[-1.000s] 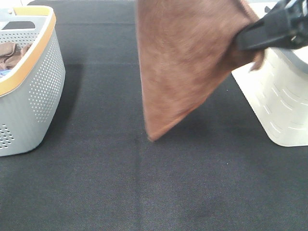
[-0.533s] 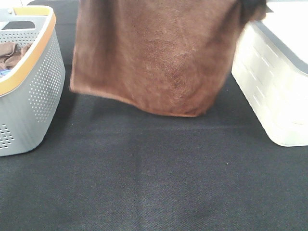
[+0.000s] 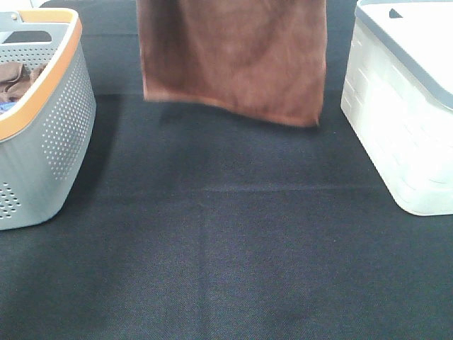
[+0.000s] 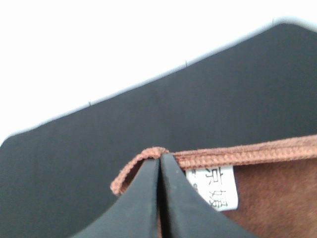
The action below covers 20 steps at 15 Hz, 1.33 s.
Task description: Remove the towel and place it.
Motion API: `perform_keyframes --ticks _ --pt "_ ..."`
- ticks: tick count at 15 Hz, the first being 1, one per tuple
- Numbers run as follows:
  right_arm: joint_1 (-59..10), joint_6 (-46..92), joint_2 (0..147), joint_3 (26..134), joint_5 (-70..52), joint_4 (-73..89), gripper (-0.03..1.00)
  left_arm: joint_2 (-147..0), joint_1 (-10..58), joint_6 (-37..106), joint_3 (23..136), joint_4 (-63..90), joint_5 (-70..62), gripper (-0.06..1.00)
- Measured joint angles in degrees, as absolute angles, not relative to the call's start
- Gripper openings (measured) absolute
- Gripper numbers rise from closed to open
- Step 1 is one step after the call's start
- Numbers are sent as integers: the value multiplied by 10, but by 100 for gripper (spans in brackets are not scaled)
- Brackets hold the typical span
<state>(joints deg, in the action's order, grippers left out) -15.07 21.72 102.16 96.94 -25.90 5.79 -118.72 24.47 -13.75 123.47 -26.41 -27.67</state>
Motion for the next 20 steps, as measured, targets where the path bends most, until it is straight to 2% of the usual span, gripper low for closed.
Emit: perform_keyframes --ticks 2,4,9,12,16,20 --pt "-151 217 1054 987 -209 23 0 -1208 226 -169 1235 -264 -207 0" --pt "-151 217 1077 987 -237 17 0 -1227 226 -173 1235 -244 -253 0" --pt "-151 158 1098 987 -471 26 0 -1254 241 -127 1235 -65 -572 0" --pt "-151 120 1098 987 -583 36 0 -1267 253 -114 1235 -19 -677 0" --pt "-151 112 1098 957 -647 68 0 -1266 264 -111 1213 -15 -690 0" --pt "-151 112 1098 866 -682 100 0 -1223 305 -111 1063 -12 -692 0"
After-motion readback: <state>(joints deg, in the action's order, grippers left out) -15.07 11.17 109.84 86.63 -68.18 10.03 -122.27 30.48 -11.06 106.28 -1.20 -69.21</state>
